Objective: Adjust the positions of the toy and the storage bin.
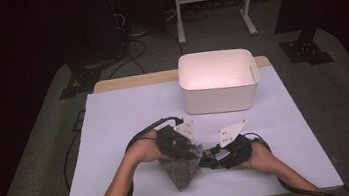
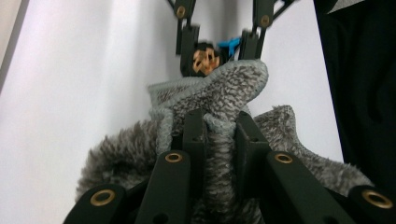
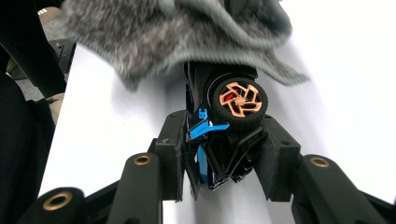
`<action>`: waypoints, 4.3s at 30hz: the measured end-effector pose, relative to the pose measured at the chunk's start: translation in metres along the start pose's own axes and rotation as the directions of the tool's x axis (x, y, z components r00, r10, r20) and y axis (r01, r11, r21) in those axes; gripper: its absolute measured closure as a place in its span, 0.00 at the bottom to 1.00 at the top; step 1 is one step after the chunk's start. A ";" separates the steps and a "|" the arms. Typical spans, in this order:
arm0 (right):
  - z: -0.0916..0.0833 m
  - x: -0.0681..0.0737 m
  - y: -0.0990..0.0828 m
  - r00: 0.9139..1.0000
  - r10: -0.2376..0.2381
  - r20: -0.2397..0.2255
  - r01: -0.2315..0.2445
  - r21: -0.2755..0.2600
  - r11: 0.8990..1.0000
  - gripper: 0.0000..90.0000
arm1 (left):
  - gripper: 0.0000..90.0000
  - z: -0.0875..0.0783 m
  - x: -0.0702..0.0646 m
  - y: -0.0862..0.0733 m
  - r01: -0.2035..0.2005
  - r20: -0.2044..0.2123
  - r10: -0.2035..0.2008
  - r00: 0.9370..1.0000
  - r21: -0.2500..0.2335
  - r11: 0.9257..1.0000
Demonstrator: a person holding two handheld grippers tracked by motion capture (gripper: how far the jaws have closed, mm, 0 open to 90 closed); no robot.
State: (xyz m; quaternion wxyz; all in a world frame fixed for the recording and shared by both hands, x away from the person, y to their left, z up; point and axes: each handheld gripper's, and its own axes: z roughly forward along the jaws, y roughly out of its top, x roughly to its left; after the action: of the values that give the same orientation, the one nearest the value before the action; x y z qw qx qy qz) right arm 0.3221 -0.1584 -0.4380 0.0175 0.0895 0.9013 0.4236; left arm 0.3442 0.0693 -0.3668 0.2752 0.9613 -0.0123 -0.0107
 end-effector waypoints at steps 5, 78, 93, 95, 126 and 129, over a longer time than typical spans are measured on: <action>0.000 0.000 0.000 1.000 0.001 -0.001 -0.001 -0.001 1.000 0.64 | 0.86 -0.011 -0.001 -0.016 0.029 -0.021 -0.029 0.999 -0.007 1.000; 0.001 -0.001 -0.001 1.000 0.004 -0.007 -0.004 -0.005 1.000 0.64 | 0.86 0.010 0.001 0.018 -0.025 0.023 0.024 0.999 0.019 1.000; 0.001 -0.001 -0.002 1.000 0.006 -0.008 -0.006 -0.007 1.000 0.64 | 0.86 -0.019 0.001 -0.023 0.062 -0.022 -0.062 0.998 0.014 0.998; 0.001 -0.001 -0.002 1.000 0.003 -0.007 -0.003 -0.007 1.000 0.64 | 0.86 -0.022 0.001 -0.028 0.070 -0.025 -0.069 0.997 0.011 0.998; 0.001 -0.001 -0.001 1.000 0.005 -0.006 -0.005 -0.006 1.000 0.63 | 0.86 0.000 0.004 0.024 -0.029 0.016 0.029 0.999 0.004 1.000; 0.001 -0.001 -0.001 1.000 0.005 -0.006 -0.005 -0.005 1.000 0.63 | 0.86 0.007 0.003 0.038 -0.056 0.029 0.055 0.998 0.004 0.998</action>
State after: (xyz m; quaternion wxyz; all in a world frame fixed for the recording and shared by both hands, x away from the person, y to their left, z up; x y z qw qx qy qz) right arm 0.3227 -0.1584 -0.4398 0.0140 0.0903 0.9001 0.4261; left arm 0.3462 0.0332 -0.3530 0.2727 0.9610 -0.0430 -0.0171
